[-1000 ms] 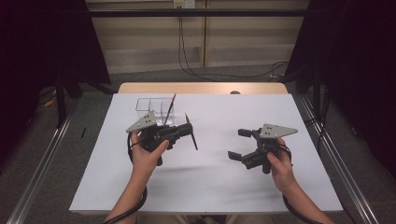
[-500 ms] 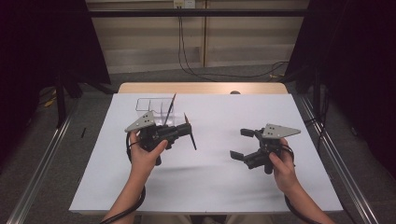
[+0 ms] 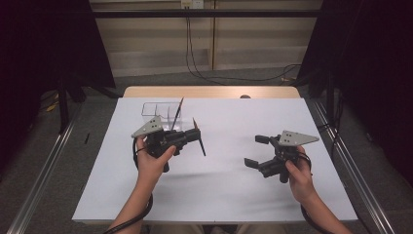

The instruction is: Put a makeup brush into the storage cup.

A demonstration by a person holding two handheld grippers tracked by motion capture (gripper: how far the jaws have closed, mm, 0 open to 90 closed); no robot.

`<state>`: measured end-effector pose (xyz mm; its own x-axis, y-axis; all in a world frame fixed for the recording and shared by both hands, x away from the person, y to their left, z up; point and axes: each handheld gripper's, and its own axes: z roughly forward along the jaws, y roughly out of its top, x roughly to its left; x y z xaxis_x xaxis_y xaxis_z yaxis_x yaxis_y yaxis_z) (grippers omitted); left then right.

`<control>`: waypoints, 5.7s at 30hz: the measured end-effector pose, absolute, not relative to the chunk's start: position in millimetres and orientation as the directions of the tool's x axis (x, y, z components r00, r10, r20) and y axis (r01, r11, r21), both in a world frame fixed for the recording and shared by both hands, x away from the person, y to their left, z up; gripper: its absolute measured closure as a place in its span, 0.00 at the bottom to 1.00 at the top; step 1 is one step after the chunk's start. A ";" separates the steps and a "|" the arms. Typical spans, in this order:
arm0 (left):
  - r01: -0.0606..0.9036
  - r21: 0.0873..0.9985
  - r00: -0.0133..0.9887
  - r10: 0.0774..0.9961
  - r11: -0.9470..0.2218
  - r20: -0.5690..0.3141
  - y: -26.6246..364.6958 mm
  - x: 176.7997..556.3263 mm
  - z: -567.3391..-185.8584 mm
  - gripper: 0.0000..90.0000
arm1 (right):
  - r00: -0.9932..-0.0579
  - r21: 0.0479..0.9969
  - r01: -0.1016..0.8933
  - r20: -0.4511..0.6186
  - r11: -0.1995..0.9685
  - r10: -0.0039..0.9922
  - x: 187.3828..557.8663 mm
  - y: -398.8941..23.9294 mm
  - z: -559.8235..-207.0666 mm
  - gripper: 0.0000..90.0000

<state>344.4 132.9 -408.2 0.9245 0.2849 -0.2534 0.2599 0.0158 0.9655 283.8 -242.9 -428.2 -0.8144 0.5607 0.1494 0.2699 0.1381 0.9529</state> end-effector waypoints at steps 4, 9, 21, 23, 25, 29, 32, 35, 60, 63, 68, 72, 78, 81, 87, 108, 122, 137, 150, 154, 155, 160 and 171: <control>0.260 0.965 0.925 0.281 0.022 -0.255 131.2 346.5 -407.9 0.93 | -0.809 0.954 0.268 0.147 0.135 0.570 281.7 -248.2 -428.1 0.02; 0.258 0.966 0.926 0.281 0.020 -0.253 130.8 346.6 -409.3 0.93 | -0.802 0.954 0.269 0.145 0.134 0.579 279.2 -252.8 -427.8 0.02; 0.257 0.966 0.924 0.289 0.010 -0.248 132.8 344.8 -411.3 0.93 | -0.795 0.957 0.256 0.127 0.138 0.593 271.3 -265.6 -424.5 0.02; 0.257 0.966 0.923 0.292 0.010 -0.248 133.3 344.7 -411.4 0.93 | -0.793 0.958 0.256 0.129 0.133 0.596 270.3 -268.2 -424.6 0.02; 0.259 0.966 0.922 0.295 0.012 -0.251 133.7 344.4 -411.4 0.93 | -0.788 0.957 0.257 0.129 0.132 0.601 269.3 -270.0 -424.6 0.02; 0.255 0.967 0.923 0.296 0.011 -0.247 134.5 344.1 -410.9 0.93 | -0.787 0.958 0.253 0.124 0.133 0.604 267.3 -273.2 -424.3 0.02; 0.257 0.966 0.922 0.297 0.013 -0.249 134.5 344.2 -410.7 0.93 | -0.782 0.959 0.252 0.124 0.128 0.610 265.9 -276.6 -424.0 0.02; 0.257 0.966 0.922 0.295 0.014 -0.249 134.0 344.2 -410.5 0.93 | -0.778 0.959 0.254 0.123 0.129 0.616 264.1 -279.8 -424.8 0.02; 0.247 0.969 0.923 0.301 0.012 -0.239 134.7 344.2 -409.4 0.93 | -0.744 0.959 0.256 0.116 0.120 0.658 249.1 -303.5 -431.2 0.01; 0.248 0.969 0.923 0.301 0.013 -0.240 135.5 344.0 -409.2 0.93 | -0.743 0.960 0.256 0.118 0.117 0.658 248.1 -304.4 -431.8 0.01; 0.247 0.969 0.922 0.304 0.010 -0.238 137.0 343.8 -408.9 0.93 | -0.742 0.958 0.256 0.106 0.133 0.662 245.7 -305.2 -433.1 0.01; 0.246 0.969 0.921 0.309 0.011 -0.237 138.3 343.4 -408.3 0.93 | -0.739 0.958 0.256 0.106 0.132 0.665 244.8 -307.5 -433.1 0.01; 0.244 0.970 0.920 0.311 0.015 -0.236 140.5 343.5 -407.0 0.93 | -0.739 0.954 0.263 0.102 0.145 0.666 245.2 -308.1 -434.9 0.01; 0.242 0.970 0.920 0.314 0.015 -0.234 141.5 344.0 -406.8 0.93 | -0.744 0.952 0.264 0.100 0.154 0.660 245.7 -308.4 -435.1 0.00; 0.241 0.971 0.920 0.314 0.014 -0.233 141.3 344.4 -405.7 0.93 | -0.743 0.947 0.278 0.105 0.161 0.661 245.7 -310.1 -436.1 0.00; 0.232 0.973 0.905 0.365 0.006 -0.219 154.4 354.4 -392.7 0.93 | -0.736 0.950 0.268 0.095 0.159 0.670 243.2 -312.7 -435.6 0.00; 0.228 0.974 0.894 0.395 0.007 -0.212 160.6 364.7 -382.4 0.93 | -0.738 0.952 0.263 0.095 0.155 0.669 242.7 -312.2 -435.4 0.00; 0.226 0.974 0.885 0.419 -0.007 -0.202 162.1 378.5 -370.2 0.93 | -0.737 0.954 0.263 0.100 0.147 0.668 242.6 -313.0 -434.5 0.00; 0.224 0.974 0.870 0.455 -0.019 -0.191 165.7 390.5 -362.8 0.93 | -0.737 0.954 0.263 0.100 0.147 0.668 242.2 -312.9 -434.3 0.00; 0.220 0.975 0.866 0.465 -0.024 -0.184 166.9 394.6 -360.6 0.93 | -0.741 0.954 0.259 0.097 0.149 0.665 242.2 -312.8 -434.4 0.00; 0.221 0.975 0.865 0.468 -0.026 -0.183 167.3 395.6 -360.0 0.93 | -0.739 0.954 0.260 0.096 0.151 0.666 242.2 -312.7 -434.4 0.00; 0.218 0.976 0.858 0.481 -0.025 -0.180 168.8 400.8 -356.6 0.93 | -0.739 0.954 0.262 0.100 0.148 0.666 242.0 -313.1 -434.7 0.00; 0.216 0.975 0.839 0.520 -0.051 -0.159 174.3 409.9 -351.9 0.93 | -0.740 0.953 0.262 0.096 0.154 0.666 242.0 -313.1 -435.4 0.00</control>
